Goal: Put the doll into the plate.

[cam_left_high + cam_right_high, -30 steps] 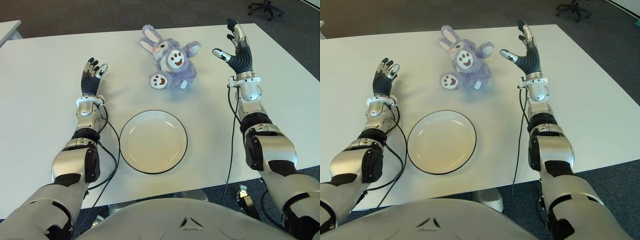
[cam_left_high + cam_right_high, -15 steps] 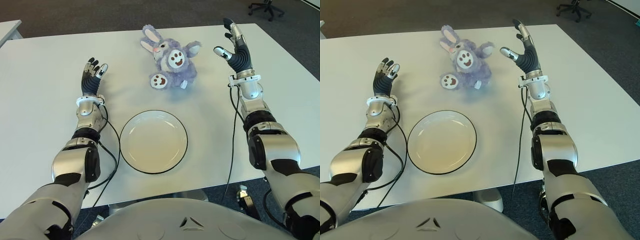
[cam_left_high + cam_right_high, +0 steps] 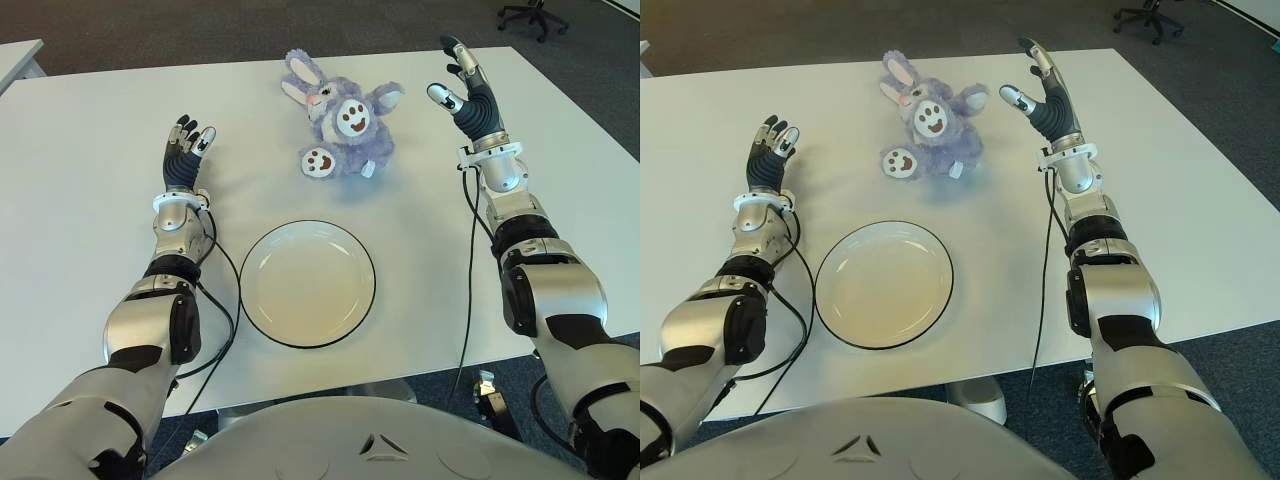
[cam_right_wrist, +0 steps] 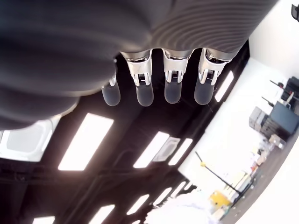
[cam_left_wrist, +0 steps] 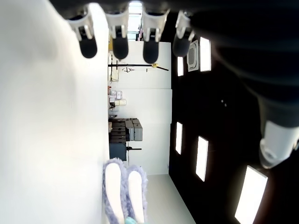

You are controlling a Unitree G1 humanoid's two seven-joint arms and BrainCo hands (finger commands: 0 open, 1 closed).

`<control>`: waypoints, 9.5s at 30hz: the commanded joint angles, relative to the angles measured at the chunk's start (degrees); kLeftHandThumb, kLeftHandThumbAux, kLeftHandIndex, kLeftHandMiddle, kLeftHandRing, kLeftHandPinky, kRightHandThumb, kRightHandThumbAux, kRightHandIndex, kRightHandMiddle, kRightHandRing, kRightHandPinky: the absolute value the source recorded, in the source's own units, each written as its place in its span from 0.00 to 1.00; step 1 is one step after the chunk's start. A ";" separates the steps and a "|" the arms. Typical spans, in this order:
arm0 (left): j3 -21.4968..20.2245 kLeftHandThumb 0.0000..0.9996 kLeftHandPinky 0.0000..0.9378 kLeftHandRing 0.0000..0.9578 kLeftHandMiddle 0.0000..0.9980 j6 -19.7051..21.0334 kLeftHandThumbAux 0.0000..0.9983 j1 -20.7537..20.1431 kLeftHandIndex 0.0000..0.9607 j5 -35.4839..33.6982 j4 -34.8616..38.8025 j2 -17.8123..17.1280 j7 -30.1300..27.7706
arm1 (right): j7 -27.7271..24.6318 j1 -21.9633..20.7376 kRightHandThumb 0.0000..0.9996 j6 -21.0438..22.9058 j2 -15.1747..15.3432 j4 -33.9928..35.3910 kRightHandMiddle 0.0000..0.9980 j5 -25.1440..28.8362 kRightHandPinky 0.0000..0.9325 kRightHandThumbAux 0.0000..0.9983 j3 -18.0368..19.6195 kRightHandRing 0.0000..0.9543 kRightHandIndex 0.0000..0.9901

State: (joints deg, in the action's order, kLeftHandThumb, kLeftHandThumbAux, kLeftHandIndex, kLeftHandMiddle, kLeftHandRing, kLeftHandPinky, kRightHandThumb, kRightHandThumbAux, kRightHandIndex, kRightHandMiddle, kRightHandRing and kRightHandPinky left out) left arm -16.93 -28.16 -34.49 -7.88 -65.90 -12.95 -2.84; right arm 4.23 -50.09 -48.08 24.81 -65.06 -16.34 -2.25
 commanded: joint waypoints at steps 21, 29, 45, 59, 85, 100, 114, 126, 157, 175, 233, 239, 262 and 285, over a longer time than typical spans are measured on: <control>0.48 0.00 0.00 0.04 0.09 4.92 0.53 4.99 0.00 0.40 -5.18 3.06 0.65 | 3.49 -1.32 0.16 0.58 2.13 0.21 0.00 -6.02 0.00 0.25 -5.54 0.00 0.00; 0.55 0.00 0.00 0.04 0.09 5.05 0.52 4.78 0.00 0.47 -5.11 3.12 0.89 | 5.81 -1.56 0.15 0.78 2.71 0.04 0.00 -8.16 0.00 0.24 -7.15 0.00 0.00; 0.58 0.00 0.00 0.04 0.09 4.97 0.50 4.64 0.00 0.51 -5.03 3.25 1.33 | 6.65 -1.87 0.14 -0.51 3.48 -0.33 0.00 -9.50 0.00 0.21 -9.10 0.00 0.00; 0.53 0.00 0.00 0.04 0.08 5.71 0.49 4.29 0.00 0.37 -4.96 3.36 1.58 | 5.50 -1.76 0.16 -1.36 4.16 0.06 0.00 -10.95 0.00 0.20 -11.00 0.00 0.00; 0.70 0.00 0.00 0.05 0.10 5.43 0.47 4.61 0.00 0.42 -4.71 3.46 1.66 | -1.65 0.06 0.25 -2.46 4.04 3.75 0.00 -9.01 0.00 0.18 -11.38 0.00 0.00; 0.88 0.00 0.00 0.04 0.09 5.34 0.47 4.79 0.00 0.62 -4.69 3.55 1.67 | 0.92 0.20 0.28 -0.72 4.53 6.51 0.00 -13.08 0.00 0.14 -13.24 0.00 0.00; 0.67 0.00 0.00 0.04 0.08 5.46 0.48 4.89 0.00 0.36 -4.56 3.84 2.12 | -0.30 0.60 0.28 -2.16 4.62 7.37 0.00 -13.42 0.00 0.11 -14.26 0.00 0.00; 0.87 0.00 0.00 0.04 0.08 5.39 0.46 5.01 0.00 0.51 -4.47 3.88 1.81 | 2.02 1.35 0.27 -3.08 5.26 8.97 0.00 -15.42 0.00 0.13 -15.59 0.00 0.00; 1.01 0.00 0.00 0.05 0.09 4.88 0.43 5.32 0.00 0.66 -4.54 3.69 1.37 | 0.87 1.95 0.22 -5.54 3.98 8.21 0.00 -14.51 0.00 0.16 -16.72 0.00 0.00; 0.92 0.00 0.00 0.04 0.09 4.93 0.41 5.19 0.00 0.55 -4.53 3.67 1.41 | 2.08 2.30 0.22 -5.22 3.24 7.97 0.00 -15.30 0.00 0.20 -16.80 0.00 0.00; 0.58 0.00 0.00 0.03 0.10 4.97 0.39 4.76 0.00 0.36 -4.87 3.02 0.65 | 15.91 1.79 0.25 -3.62 -3.89 2.95 0.00 -16.01 0.00 0.32 -15.99 0.00 0.00; 0.59 0.00 0.00 0.03 0.10 5.08 0.40 4.67 0.00 0.41 -4.89 2.96 0.87 | 17.16 1.49 0.26 -3.40 -4.43 2.64 0.00 -16.21 0.00 0.33 -16.11 0.00 0.00; 0.52 0.00 0.00 0.04 0.10 4.95 0.39 4.55 0.00 0.30 -4.87 2.85 0.54 | 19.93 0.67 0.24 -2.49 -4.92 1.66 0.00 -17.19 0.00 0.32 -17.35 0.03 0.00; 0.09 0.00 0.00 0.04 0.10 4.82 0.39 4.58 0.00 -0.10 -4.78 3.01 0.40 | 19.85 0.75 0.23 -4.52 -6.00 0.72 0.00 -16.72 0.07 0.32 -17.92 0.00 0.00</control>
State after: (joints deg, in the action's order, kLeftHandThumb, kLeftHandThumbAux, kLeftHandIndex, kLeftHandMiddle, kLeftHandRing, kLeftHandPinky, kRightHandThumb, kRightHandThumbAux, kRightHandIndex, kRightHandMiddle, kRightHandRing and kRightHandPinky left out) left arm -17.00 -27.03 -35.24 -7.93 -66.07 -12.65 -1.86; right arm 24.65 -49.27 -52.18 19.51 -63.54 -32.97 -19.95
